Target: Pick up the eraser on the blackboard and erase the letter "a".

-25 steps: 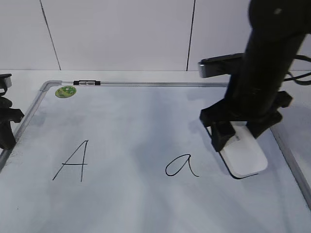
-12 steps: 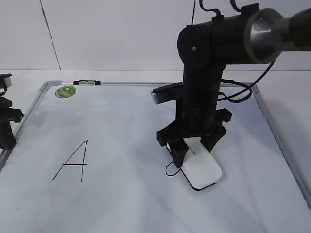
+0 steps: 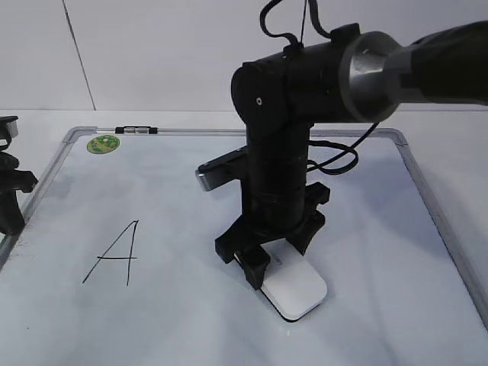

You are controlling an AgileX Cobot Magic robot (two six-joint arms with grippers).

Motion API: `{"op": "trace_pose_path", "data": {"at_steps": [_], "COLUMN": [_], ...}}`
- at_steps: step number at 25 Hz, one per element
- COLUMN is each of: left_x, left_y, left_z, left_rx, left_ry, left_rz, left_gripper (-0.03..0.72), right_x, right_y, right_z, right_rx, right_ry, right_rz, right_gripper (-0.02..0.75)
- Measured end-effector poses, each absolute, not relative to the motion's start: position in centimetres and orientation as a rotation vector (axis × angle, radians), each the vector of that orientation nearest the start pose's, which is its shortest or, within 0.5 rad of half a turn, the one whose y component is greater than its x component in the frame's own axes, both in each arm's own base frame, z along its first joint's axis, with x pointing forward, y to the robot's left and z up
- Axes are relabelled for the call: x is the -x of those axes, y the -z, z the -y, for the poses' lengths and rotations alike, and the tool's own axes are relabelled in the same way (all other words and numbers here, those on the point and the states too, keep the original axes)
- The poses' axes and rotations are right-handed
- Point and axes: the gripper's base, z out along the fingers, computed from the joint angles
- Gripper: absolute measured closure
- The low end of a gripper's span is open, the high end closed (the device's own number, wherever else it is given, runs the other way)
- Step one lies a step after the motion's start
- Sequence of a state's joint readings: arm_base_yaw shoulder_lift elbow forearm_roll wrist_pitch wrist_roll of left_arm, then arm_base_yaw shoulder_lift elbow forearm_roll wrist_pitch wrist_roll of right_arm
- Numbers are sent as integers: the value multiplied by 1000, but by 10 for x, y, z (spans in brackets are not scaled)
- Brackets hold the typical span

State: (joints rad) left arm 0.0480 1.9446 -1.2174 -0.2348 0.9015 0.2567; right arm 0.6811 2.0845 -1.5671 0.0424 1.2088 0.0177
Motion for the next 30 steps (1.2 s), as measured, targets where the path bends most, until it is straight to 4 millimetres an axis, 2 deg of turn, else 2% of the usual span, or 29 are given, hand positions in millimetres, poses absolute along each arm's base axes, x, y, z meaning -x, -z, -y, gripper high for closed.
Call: {"op": "trace_pose_path", "data": {"at_steps": [7, 15, 18, 22, 28, 30], "left_x": [-357, -357, -357, -357, -358, -358], "left_y": [-150, -150, -150, -150, -150, -150], "left_z": [-1, 0, 0, 0, 0, 0], "left_rx": [-100, -99, -99, -99, -95, -95], "left_ry": [277, 279, 279, 279, 283, 283], "left_rz": [-3071, -3070, -3070, -3070, -3070, -3070], "left_gripper": [638, 638, 638, 638, 638, 638], "right_x": [-317, -358, -361, -351, -304, -290], "right_y": [-174, -175, -175, -175, -174, -174], "right_z": [-248, -186, -181, -199, -266, -281], "right_rx": [926, 647, 619, 735, 1028, 1102], "right_ry": [57, 97, 82, 85, 29, 14], "right_rz": [-3067, -3129, -3137, -3110, -3042, -3021], "right_gripper": [167, 167, 167, 167, 167, 167]}}
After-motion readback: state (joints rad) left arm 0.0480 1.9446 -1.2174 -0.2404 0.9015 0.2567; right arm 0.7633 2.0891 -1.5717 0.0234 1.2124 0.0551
